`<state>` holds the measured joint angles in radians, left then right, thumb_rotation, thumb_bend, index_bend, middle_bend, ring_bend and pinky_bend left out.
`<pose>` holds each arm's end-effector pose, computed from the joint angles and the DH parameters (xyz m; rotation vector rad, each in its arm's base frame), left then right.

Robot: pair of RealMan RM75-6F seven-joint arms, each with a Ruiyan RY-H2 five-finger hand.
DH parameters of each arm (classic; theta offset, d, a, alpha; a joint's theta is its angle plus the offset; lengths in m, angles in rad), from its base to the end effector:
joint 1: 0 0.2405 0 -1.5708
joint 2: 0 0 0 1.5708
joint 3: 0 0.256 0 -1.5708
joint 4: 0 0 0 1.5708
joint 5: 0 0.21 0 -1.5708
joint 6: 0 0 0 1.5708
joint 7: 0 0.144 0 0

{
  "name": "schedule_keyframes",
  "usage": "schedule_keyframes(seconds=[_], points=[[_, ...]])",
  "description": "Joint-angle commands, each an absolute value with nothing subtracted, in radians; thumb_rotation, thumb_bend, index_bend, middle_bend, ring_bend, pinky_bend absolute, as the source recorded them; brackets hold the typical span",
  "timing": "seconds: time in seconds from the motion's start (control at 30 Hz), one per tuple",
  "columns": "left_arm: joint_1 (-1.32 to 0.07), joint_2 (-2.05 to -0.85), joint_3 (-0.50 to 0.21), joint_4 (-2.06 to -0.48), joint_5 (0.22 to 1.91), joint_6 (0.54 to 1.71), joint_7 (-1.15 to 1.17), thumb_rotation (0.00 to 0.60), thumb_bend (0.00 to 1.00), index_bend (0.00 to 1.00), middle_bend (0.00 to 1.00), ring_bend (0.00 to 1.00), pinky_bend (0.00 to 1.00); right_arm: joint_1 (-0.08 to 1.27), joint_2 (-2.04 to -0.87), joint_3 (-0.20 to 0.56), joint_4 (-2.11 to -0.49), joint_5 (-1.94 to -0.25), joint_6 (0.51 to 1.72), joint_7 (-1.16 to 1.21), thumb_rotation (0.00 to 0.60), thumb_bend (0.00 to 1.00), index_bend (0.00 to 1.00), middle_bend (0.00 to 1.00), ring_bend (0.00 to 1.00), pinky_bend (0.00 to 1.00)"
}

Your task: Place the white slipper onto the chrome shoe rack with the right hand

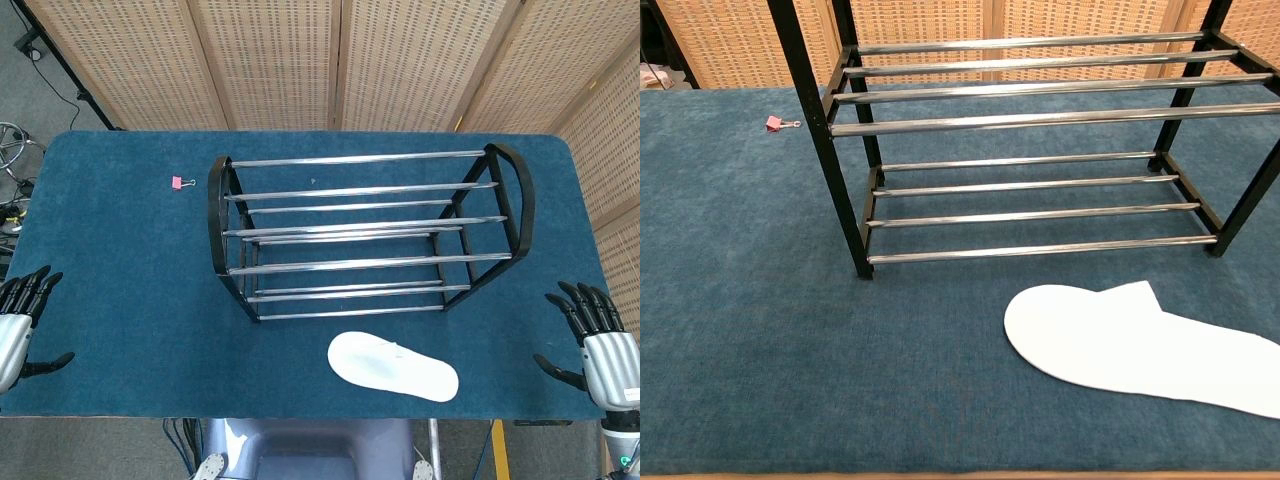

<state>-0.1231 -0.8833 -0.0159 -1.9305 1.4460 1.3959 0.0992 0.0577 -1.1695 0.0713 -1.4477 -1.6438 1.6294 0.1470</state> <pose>-0.2689 0.1786 0.1879 -1.4538 -0.9805 -0.8213 -0.3137 -0.1757 0.1706 1.3940 -0.7702 1.0886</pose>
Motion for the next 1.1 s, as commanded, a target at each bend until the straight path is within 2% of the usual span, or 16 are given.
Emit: schedule_keyframes(seconds=[0.03,0.17,0.23,0.33,0.47,0.7,1.1], points=[[-0.121,-0.885,-0.015,-1.929,1.448,1.398,0.102,0.600,0.00,0.00,0.00,0.00,0.00,0.043,-1.120,0.058,-1.557,-1.519,1.516,-0.053,0.600,0.00,0.00,0.00,0.00,0.00],[-0.121,-0.882,-0.014,-1.930,1.447,1.395,0.101,0.600,0.00,0.00,0.00,0.00,0.00,0.052,-1.081,0.055,-1.645,-1.452,1.445,-0.120,0.600,0.00,0.00,0.00,0.00,0.00],[-0.119,-0.878,-0.016,-1.931,1.448,1.401,0.092,0.600,0.00,0.00,0.00,0.00,0.00,0.057,-1.071,0.045,-1.647,-1.478,1.439,-0.109,0.600,0.00,0.00,0.00,0.00,0.00],[-0.119,-0.873,-0.032,-1.927,1.425,1.409,0.066,0.600,0.00,0.00,0.00,0.00,0.00,0.090,-1.053,-0.018,-1.578,-1.613,1.393,-0.020,0.600,0.00,0.00,0.00,0.00,0.00],[-0.130,-0.876,-0.044,-1.917,1.394,1.389,0.063,0.600,0.00,0.00,0.00,0.00,0.00,0.143,-1.110,-0.061,-1.436,-1.764,1.392,0.108,0.600,0.00,0.04,0.00,0.00,0.01],[-0.137,-0.883,-0.048,-1.918,1.380,1.376,0.068,0.600,0.00,0.00,0.00,0.00,0.00,0.230,-1.228,-0.072,-1.259,-1.942,1.441,0.097,0.600,0.00,0.12,0.02,0.00,0.08],[-0.154,-0.915,-0.062,-1.899,1.341,1.361,0.119,0.600,0.00,0.00,0.00,0.00,0.00,0.418,-1.376,-0.081,-1.062,-2.061,1.396,0.157,0.600,0.00,0.17,0.06,0.00,0.13]])
